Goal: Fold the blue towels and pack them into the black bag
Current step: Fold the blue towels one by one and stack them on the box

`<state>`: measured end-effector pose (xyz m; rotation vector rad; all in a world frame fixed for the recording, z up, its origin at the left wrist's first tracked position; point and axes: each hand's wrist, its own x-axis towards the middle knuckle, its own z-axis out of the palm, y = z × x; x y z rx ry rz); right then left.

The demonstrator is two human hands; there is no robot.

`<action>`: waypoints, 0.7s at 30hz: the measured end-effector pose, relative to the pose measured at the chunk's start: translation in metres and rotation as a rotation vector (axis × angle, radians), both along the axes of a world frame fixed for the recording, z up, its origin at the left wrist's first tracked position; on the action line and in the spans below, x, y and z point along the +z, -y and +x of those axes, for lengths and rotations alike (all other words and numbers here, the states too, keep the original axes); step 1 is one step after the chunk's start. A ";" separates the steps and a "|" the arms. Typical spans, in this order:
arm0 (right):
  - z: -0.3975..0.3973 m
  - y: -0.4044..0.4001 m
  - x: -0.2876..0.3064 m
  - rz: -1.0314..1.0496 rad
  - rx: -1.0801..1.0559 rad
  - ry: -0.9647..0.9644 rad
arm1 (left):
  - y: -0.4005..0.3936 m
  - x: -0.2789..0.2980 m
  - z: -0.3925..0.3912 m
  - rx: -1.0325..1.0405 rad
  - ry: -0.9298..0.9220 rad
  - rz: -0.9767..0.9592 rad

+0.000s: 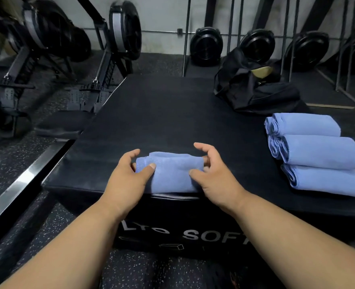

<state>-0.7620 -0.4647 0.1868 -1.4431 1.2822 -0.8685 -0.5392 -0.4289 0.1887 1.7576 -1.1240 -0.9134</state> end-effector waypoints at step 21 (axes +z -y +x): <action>-0.152 0.042 0.050 -0.539 -0.530 -0.007 | 0.130 0.037 -0.174 -0.397 -0.656 0.062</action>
